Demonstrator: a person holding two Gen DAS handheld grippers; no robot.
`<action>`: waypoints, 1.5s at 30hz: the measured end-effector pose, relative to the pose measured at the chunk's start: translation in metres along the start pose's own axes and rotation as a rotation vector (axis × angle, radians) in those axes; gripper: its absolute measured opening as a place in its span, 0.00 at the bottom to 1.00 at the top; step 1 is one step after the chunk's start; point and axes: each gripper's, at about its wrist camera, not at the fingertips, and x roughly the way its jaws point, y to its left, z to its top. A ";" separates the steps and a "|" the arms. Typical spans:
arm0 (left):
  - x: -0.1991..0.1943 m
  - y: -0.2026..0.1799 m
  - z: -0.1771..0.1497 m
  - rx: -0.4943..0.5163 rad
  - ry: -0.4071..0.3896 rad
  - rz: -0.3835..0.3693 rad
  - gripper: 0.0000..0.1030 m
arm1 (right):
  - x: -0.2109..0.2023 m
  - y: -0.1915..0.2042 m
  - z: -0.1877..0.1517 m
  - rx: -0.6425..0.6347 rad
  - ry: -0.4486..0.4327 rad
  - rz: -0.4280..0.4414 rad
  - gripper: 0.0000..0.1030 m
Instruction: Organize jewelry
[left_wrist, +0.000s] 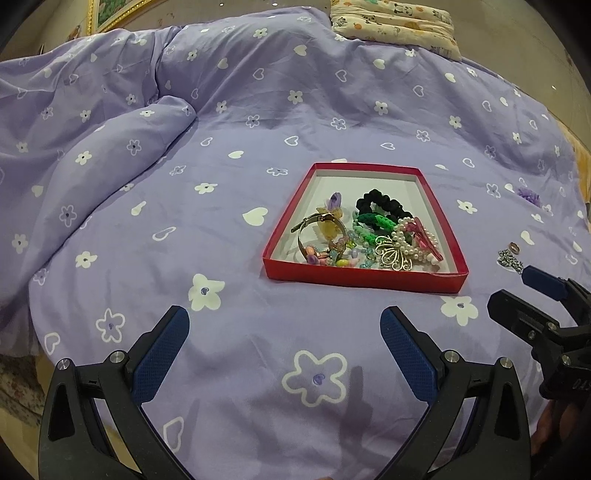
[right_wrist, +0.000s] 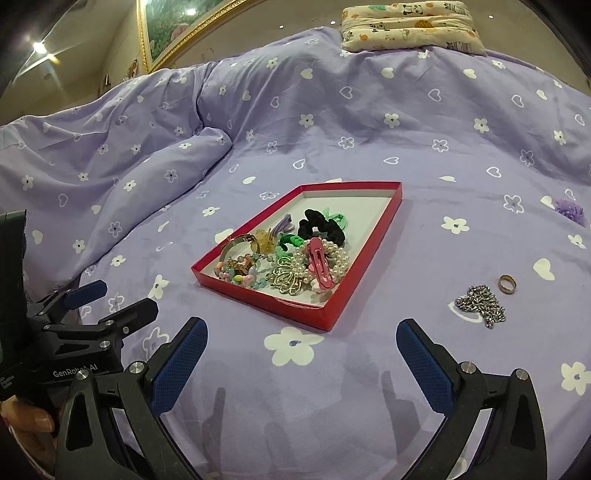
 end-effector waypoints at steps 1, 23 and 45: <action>0.000 0.000 0.000 0.003 0.001 -0.002 1.00 | -0.001 0.000 0.000 0.000 -0.003 0.000 1.00; -0.009 -0.004 0.001 0.003 -0.019 -0.001 1.00 | -0.003 0.002 0.000 0.007 -0.016 0.006 1.00; -0.010 -0.008 0.001 0.010 -0.023 0.002 1.00 | -0.004 0.005 -0.002 0.004 -0.018 0.009 1.00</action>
